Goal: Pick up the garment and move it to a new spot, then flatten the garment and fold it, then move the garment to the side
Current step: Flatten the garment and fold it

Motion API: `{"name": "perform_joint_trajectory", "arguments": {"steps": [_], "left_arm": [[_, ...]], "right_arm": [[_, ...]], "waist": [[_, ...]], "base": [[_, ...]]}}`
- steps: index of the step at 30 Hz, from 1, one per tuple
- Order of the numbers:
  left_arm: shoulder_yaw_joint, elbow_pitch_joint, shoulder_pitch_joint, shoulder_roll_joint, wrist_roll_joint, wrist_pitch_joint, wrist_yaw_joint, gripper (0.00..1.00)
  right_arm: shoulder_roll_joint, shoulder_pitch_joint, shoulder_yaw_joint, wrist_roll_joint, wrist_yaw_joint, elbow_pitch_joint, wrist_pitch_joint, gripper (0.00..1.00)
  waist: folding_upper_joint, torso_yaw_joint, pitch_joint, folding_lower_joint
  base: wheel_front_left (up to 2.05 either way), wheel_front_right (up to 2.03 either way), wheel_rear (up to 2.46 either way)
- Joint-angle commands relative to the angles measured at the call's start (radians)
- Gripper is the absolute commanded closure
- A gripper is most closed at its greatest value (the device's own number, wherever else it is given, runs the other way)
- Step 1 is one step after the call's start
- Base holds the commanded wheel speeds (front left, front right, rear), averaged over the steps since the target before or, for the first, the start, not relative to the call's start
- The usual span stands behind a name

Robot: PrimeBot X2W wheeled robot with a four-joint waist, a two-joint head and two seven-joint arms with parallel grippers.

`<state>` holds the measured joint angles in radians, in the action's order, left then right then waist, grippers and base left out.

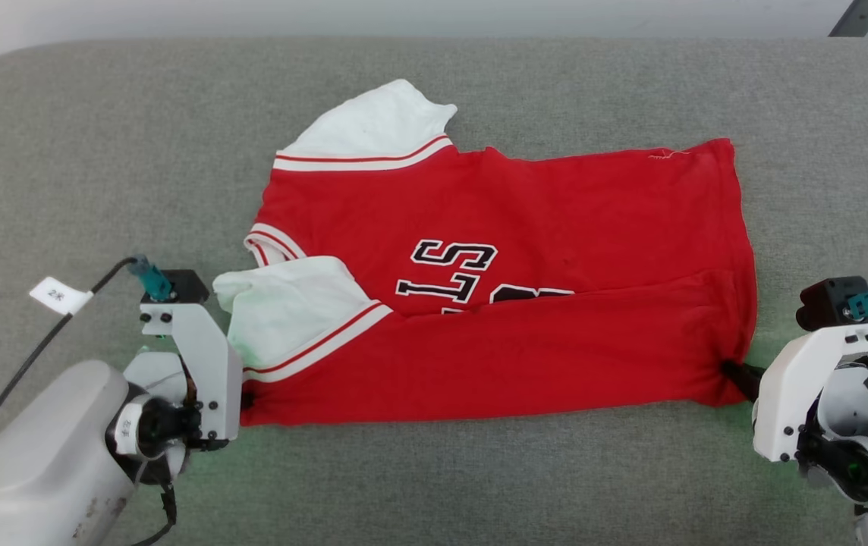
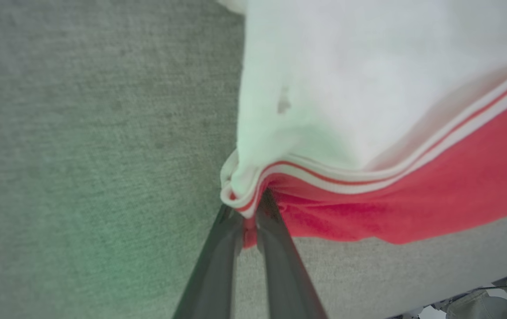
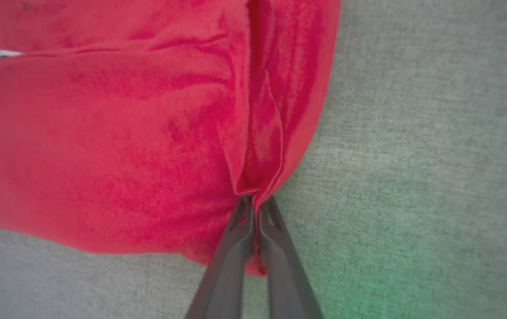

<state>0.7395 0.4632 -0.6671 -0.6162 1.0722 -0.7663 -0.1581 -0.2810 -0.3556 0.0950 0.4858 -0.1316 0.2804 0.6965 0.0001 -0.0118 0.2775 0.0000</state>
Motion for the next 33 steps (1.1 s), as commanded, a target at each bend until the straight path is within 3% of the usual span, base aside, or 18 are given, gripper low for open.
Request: {"name": "perform_joint_trajectory", "arguments": {"steps": [1,9,17,24,31,33], "left_arm": [[0.010,0.032,0.008,0.022,-0.016,0.034,-0.005,1.00],[-0.007,-0.008,0.018,-0.029,-0.008,0.023,-0.016,1.00],[-0.017,-0.151,0.069,-0.118,0.002,-0.027,-0.073,1.00],[-0.019,-0.319,0.142,-0.184,0.005,-0.055,-0.154,1.00],[-0.006,-0.406,0.215,-0.202,0.014,-0.057,-0.202,1.00],[0.001,-0.409,0.234,-0.198,0.015,-0.054,-0.206,0.91]], "right_arm": [[0.008,0.008,0.012,0.011,0.002,0.027,0.011,1.00],[-0.059,0.021,-0.008,0.044,0.003,-0.011,0.042,1.00],[-0.113,0.099,-0.035,0.072,0.003,-0.122,0.119,1.00],[-0.105,0.196,-0.088,0.076,0.003,-0.220,0.180,1.00],[-0.057,0.274,-0.126,0.061,0.003,-0.273,0.223,1.00],[-0.045,0.282,-0.130,0.050,0.003,-0.273,0.215,1.00]], "waist": [[-0.0001,0.002,0.000,0.0000],[-0.0001,-0.001,-0.011,0.0000],[-0.0001,-0.010,-0.028,0.0000],[-0.0001,-0.014,-0.031,0.0000],[-0.0001,-0.024,-0.021,0.0000],[-0.0001,-0.028,-0.019,0.0000]], "base": [[0.00,0.00,0.00],[0.00,0.00,0.00],[0.00,0.00,0.00],[0.00,0.00,0.00],[0.00,0.00,0.00],[0.00,0.00,0.00]]}}
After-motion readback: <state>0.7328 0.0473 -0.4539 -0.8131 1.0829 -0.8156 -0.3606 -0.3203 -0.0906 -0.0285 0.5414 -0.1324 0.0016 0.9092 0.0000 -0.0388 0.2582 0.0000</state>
